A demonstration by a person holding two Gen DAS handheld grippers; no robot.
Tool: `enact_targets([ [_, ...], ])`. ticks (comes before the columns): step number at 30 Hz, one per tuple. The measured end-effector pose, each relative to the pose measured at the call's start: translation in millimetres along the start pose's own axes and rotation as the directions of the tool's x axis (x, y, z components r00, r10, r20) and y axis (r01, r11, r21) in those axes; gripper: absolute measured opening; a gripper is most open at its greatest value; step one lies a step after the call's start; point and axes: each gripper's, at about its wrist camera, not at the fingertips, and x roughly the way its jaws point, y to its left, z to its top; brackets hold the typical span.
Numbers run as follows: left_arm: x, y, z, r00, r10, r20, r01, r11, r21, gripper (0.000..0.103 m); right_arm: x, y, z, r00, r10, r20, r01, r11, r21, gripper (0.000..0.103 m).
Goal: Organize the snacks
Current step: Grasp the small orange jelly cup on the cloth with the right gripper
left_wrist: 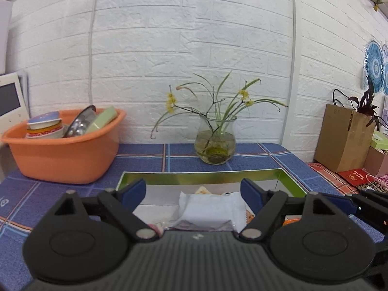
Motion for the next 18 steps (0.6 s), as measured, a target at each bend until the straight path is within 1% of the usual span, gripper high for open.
enact_targets([
  [3,-38.8,19.1,-8.7,0.999,0.005,0.033,-0.005,1.000,-0.007,0.083,-14.8,-2.5,-3.1,0.996,-0.085,-0.005,0.085,0.996,-0.021,0.103],
  [4,-51.6,25.7,-13.9,0.999,0.000,0.043,0.001,1.000,-0.008,0.084,-23.1,-5.9,-4.3,0.995,-0.099,0.000,0.099,0.995,-0.013,0.103],
  [5,-63.5,30.7,-19.8,0.999,-0.006,0.050,0.006,1.000,-0.001,0.086,-32.5,-10.9,-5.6,0.996,-0.094,0.002,0.094,0.995,0.011,0.103],
  [7,-86.2,37.2,-36.0,0.998,-0.028,0.059,0.027,0.999,0.019,0.089,-49.8,-22.2,-8.0,0.999,-0.052,-0.013,0.053,0.994,0.093,0.103],
  [8,-93.1,37.2,-43.5,0.998,-0.045,0.044,0.043,0.998,0.038,0.089,-57.6,-26.6,-9.9,0.999,-0.021,-0.027,0.024,0.990,0.140,0.101],
  [10,-100.3,31.5,-60.6,0.995,-0.093,-0.029,0.095,0.992,0.084,0.089,-68.9,-32.9,-17.1,0.997,0.058,-0.059,-0.043,0.973,0.227,0.093],
  [11,-101.5,28.2,-68.9,0.990,-0.121,-0.068,0.127,0.987,0.096,0.089,-72.0,-34.4,-22.4,0.992,0.103,-0.078,-0.079,0.961,0.265,0.087],
  [12,-100.2,24.4,-77.2,0.983,-0.150,-0.106,0.160,0.982,0.100,0.089,-73.3,-35.5,-28.3,0.985,0.143,-0.096,-0.108,0.947,0.302,0.085],
  [14,-92.2,15.0,-90.8,0.967,-0.192,-0.170,0.212,0.971,0.112,0.089,-68.7,-34.1,-42.4,0.964,0.221,-0.150,-0.147,0.908,0.392,0.071],
  [15,-86.8,9.9,-94.9,0.961,-0.203,-0.188,0.229,0.965,0.128,0.089,-63.2,-33.9,-49.2,0.953,0.248,-0.173,-0.151,0.886,0.438,0.068],
  [17,-76.6,-0.5,-103.3,0.960,-0.191,-0.207,0.227,0.959,0.167,0.088,-49.2,-31.1,-61.3,0.935,0.285,-0.211,-0.147,0.853,0.501,0.058],
  [18,-71.9,-3.5,-106.3,0.960,-0.190,-0.208,0.229,0.955,0.188,0.088,-42.9,-30.4,-65.5,0.930,0.291,-0.226,-0.135,0.840,0.525,0.056],
])
